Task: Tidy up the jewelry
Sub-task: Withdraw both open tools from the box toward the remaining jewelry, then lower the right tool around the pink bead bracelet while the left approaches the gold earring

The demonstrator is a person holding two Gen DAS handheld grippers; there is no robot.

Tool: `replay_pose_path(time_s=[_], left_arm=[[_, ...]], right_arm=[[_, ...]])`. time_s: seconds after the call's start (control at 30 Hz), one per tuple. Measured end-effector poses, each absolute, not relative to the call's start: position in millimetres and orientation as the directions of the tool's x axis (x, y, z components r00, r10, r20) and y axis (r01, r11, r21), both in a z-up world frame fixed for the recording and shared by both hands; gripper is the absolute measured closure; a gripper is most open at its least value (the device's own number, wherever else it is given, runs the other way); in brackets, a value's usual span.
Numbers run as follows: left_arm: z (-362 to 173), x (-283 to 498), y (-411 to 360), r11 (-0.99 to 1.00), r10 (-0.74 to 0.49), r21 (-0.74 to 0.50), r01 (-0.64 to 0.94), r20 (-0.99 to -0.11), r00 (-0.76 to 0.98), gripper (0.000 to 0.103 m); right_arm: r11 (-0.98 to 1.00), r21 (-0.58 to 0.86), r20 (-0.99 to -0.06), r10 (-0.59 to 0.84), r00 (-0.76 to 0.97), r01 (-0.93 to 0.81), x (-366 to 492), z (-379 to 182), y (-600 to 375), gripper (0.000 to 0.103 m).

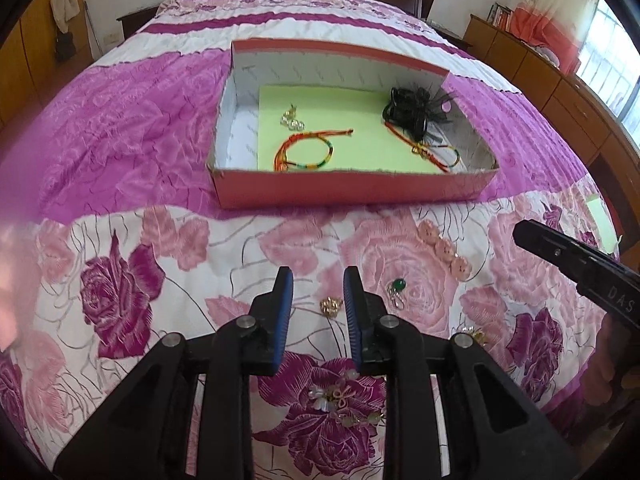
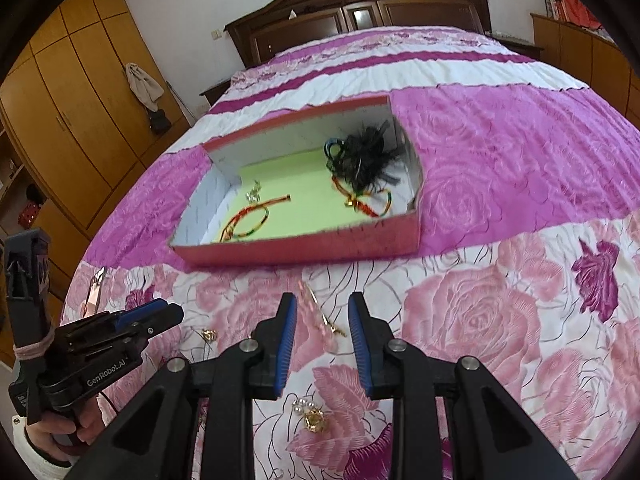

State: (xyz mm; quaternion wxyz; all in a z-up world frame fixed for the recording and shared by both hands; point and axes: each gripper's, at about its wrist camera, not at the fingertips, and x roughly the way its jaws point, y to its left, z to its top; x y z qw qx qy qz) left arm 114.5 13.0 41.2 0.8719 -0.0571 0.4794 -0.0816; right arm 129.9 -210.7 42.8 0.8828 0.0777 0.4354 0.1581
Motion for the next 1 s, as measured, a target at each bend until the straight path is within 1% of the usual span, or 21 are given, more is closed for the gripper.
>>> replay_pose_path(time_s=[0.47,0.8,1.0], left_arm=[[16,114,2,0.978,-0.207,-0.178,0.106,-0.854,0.478,0.085],[-1,120,3,0.977,-0.211,-0.186,0.1,-0.867,0.452,0.085],[-6,121,1,0.979,-0.205,-0.17,0.117,-0.862,0.464,0.085]], right_arm=[[0.937,0.263,-0.805,0.345,0.483,-0.231,136,5,-194,0.074],[0.935,0.265,-0.819,0.348,0.457,-0.236,146,-9,-187,0.074],[0.937,0.266,-0.83,0.343,0.439,-0.229,154,-20,-187,0.074]])
